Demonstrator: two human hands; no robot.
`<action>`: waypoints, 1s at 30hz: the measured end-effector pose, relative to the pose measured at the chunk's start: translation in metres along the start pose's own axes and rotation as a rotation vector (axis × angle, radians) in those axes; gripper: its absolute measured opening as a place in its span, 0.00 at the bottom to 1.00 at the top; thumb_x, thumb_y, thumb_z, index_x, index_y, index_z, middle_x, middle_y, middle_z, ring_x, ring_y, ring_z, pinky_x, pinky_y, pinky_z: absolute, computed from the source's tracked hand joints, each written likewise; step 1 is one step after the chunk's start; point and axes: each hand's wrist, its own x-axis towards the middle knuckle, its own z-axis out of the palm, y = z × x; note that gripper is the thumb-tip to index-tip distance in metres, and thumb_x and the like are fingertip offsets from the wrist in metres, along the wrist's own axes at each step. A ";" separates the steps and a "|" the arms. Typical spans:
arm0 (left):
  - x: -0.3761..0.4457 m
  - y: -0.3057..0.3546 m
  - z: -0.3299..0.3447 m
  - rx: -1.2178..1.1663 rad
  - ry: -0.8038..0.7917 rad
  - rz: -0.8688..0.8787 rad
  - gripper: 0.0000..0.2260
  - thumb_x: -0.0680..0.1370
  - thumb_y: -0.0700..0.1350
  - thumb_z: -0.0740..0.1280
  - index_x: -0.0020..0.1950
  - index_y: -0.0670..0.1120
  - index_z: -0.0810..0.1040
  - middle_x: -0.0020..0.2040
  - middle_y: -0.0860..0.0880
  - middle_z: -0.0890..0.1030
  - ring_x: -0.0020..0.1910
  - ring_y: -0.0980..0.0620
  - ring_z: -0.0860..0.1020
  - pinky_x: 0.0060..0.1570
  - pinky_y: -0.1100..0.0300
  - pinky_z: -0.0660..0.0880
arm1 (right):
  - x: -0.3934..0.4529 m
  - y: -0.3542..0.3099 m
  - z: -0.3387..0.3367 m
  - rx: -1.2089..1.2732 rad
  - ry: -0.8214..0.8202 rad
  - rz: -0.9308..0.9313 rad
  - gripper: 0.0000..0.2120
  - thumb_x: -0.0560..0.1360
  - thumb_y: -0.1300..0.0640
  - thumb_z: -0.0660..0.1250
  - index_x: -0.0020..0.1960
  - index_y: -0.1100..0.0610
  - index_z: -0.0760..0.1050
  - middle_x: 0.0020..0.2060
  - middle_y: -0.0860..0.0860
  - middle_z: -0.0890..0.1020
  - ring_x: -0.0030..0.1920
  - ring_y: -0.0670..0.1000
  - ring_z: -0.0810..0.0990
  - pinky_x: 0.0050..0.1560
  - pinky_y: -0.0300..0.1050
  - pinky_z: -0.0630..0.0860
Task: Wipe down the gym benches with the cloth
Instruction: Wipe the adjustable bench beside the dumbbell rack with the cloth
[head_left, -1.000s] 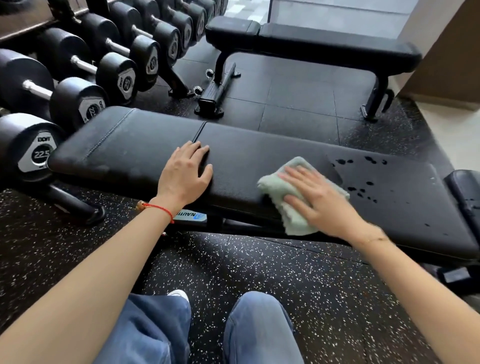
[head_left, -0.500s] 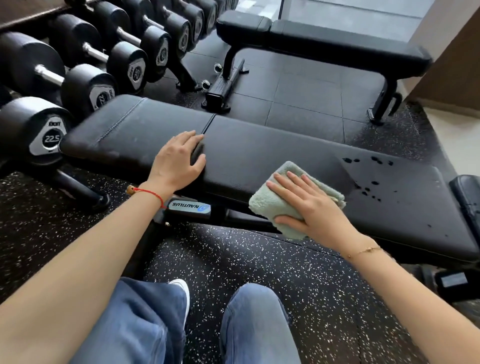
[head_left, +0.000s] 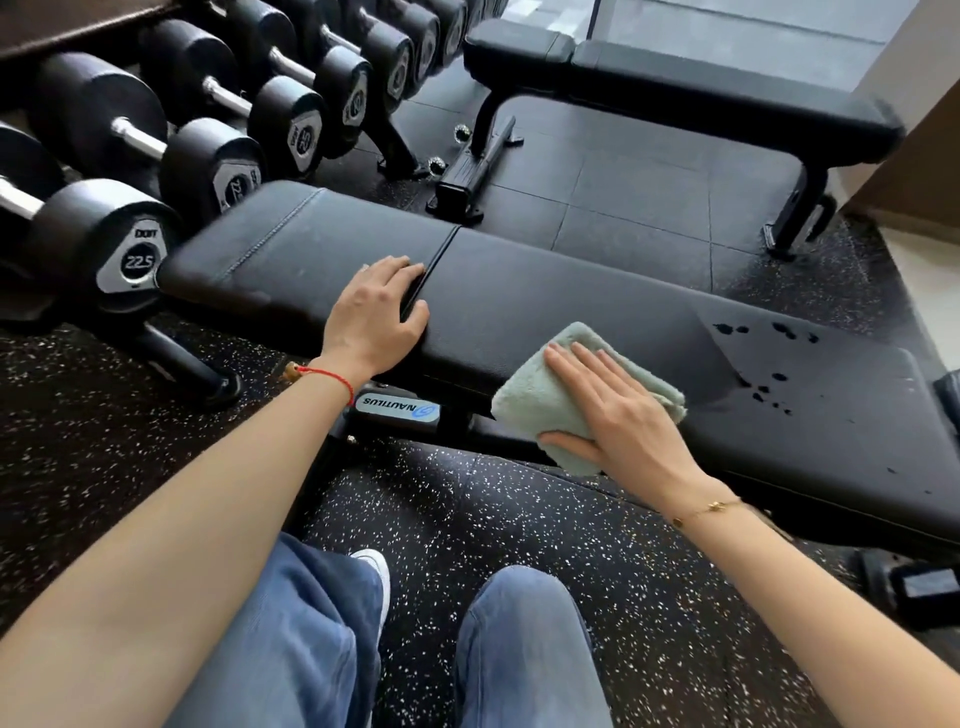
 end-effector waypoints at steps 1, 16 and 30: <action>0.000 0.000 0.001 -0.005 0.001 -0.002 0.22 0.78 0.49 0.62 0.73 0.47 0.70 0.73 0.46 0.70 0.73 0.48 0.65 0.76 0.53 0.55 | 0.016 -0.012 0.004 0.002 -0.011 -0.001 0.38 0.75 0.39 0.66 0.76 0.59 0.61 0.75 0.54 0.65 0.76 0.55 0.62 0.78 0.50 0.56; 0.000 -0.002 0.002 0.009 0.009 0.018 0.22 0.79 0.49 0.61 0.73 0.46 0.69 0.73 0.46 0.69 0.74 0.48 0.64 0.77 0.52 0.54 | 0.008 -0.011 0.011 -0.072 0.064 -0.011 0.36 0.76 0.38 0.65 0.76 0.56 0.63 0.75 0.52 0.66 0.76 0.52 0.62 0.75 0.53 0.61; -0.002 -0.001 0.000 0.019 -0.018 0.020 0.23 0.80 0.49 0.60 0.74 0.46 0.68 0.75 0.45 0.67 0.75 0.47 0.63 0.77 0.53 0.52 | -0.011 0.002 0.009 -0.058 0.053 0.079 0.36 0.75 0.36 0.66 0.77 0.51 0.62 0.75 0.49 0.65 0.76 0.50 0.62 0.75 0.52 0.62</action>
